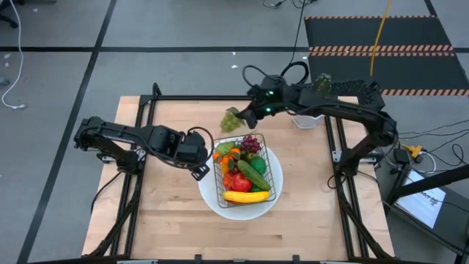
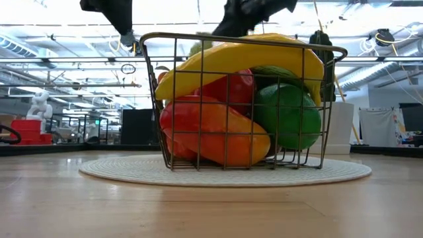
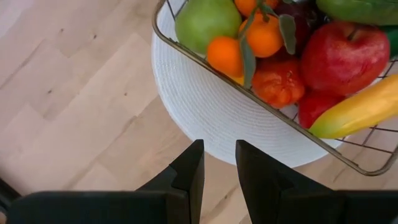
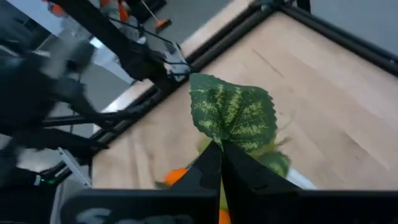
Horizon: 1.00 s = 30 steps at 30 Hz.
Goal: Build produce basket
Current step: Put the green grapes into the black wire basket
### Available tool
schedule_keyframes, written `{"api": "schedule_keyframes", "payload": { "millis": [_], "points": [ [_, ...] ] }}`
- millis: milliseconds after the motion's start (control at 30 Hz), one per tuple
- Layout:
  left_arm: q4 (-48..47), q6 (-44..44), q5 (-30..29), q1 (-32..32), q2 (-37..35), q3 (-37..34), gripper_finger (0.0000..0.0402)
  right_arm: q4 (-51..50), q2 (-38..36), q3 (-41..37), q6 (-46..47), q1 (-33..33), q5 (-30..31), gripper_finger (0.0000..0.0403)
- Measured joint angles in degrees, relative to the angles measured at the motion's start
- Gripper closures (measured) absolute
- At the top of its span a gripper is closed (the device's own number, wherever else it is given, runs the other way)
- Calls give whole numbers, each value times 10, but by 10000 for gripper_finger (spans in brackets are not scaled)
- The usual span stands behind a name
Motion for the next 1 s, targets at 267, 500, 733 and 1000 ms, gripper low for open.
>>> {"api": "schedule_keyframes", "payload": {
  "millis": [267, 500, 733, 1000],
  "points": [
    [4, -47, -6, -43, 0, 0, 309, -6, -96, 0, 9, 54, 20, 403],
    [20, -89, -24, -77, 0, 0, 309, 2, -167, 0, 22, 108, 19, 403],
    [78, -140, -33, -118, 0, 0, 309, 9, -213, 0, 33, 165, 53, 403],
    [139, -204, -62, -174, 0, 0, 309, 30, -234, 0, 33, 219, 107, 403]
  ]
}}
